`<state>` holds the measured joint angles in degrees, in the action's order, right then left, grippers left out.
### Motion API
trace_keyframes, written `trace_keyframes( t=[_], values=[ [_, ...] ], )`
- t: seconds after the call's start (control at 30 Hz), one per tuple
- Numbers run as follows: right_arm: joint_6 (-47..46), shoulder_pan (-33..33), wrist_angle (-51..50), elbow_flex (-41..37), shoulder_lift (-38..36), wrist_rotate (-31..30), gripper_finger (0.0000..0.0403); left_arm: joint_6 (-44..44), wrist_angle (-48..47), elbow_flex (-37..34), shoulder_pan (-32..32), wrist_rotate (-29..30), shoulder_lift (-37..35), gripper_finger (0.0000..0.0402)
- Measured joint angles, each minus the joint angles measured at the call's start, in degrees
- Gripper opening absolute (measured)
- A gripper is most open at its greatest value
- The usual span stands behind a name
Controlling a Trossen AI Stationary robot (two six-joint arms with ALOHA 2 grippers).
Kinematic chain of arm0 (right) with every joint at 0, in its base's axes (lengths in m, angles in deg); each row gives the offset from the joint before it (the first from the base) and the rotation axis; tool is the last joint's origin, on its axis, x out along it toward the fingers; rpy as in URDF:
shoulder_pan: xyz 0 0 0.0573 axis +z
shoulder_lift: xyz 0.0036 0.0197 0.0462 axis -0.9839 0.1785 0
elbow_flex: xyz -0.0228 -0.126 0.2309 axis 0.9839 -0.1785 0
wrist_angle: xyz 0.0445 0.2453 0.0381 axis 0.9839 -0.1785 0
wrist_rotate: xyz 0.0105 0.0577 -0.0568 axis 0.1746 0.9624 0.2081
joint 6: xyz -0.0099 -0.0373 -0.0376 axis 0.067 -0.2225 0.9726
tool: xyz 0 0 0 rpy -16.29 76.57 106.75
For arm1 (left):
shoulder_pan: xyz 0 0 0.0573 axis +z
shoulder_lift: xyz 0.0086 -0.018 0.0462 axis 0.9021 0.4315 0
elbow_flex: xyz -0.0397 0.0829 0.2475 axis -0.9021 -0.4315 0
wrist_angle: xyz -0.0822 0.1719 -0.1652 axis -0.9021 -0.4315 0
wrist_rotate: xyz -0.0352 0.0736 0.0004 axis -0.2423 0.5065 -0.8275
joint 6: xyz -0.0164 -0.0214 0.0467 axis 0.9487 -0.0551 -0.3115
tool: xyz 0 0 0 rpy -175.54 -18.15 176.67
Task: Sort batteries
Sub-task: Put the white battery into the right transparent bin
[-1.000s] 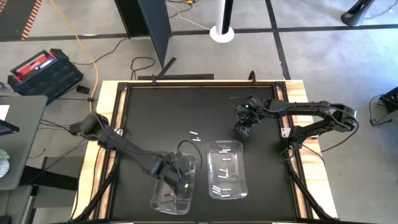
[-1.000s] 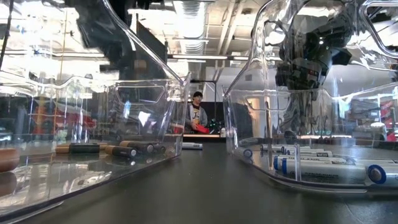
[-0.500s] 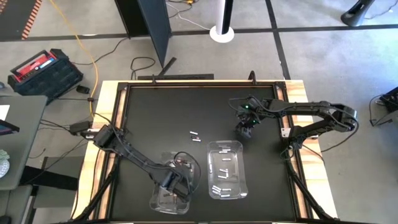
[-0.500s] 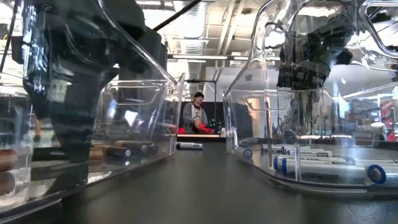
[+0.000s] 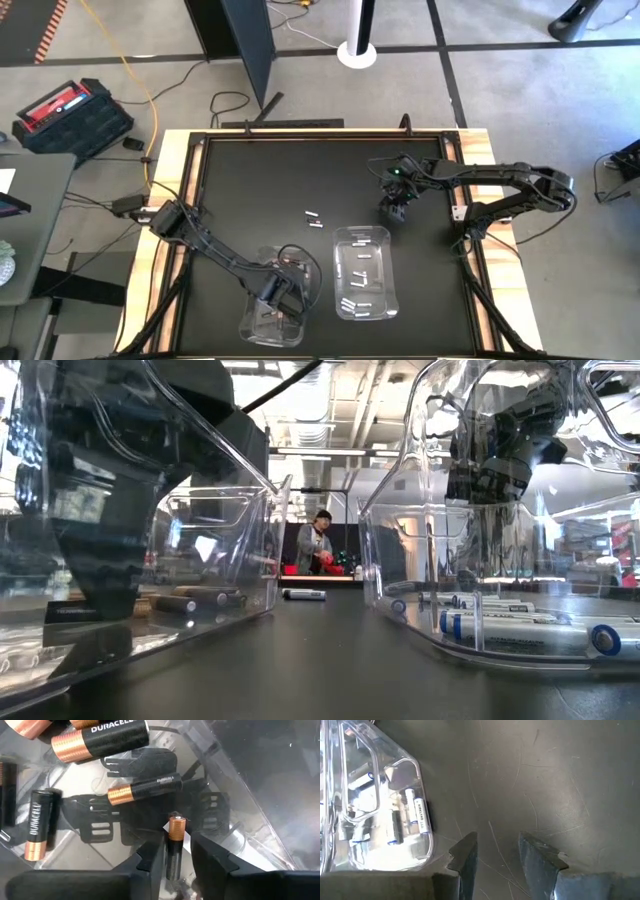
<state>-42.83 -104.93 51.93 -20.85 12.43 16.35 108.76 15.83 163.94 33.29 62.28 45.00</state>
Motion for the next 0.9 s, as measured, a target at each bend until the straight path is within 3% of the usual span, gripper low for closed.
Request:
trace_keyframes(
  t=[0.2, 0.43, 0.73, 0.9],
  values=[
    [0.51, 0.00, 0.00, 0.00, 0.00, 0.00, 0.0162, -0.35, -0.29, 0.52, 0.47, -0.50, -0.28, 0.0115],
    [0.63, 0.00, 0.02, 0.00, 0.00, 0.00, 0.0162, -2.78, -3.62, 4.84, 1.78, -1.26, -0.28, 0.0110],
    [0.63, 0.04, 0.00, -0.02, 0.00, 0.00, 0.0162, -5.38, -26.27, 16.25, 3.01, 0.66, -0.33, 0.0108],
    [0.43, 0.10, 0.03, -0.01, 0.00, 0.00, 0.0162, -10.62, -36.98, 23.48, 3.97, 6.50, -0.33, 0.0107]
  ],
)
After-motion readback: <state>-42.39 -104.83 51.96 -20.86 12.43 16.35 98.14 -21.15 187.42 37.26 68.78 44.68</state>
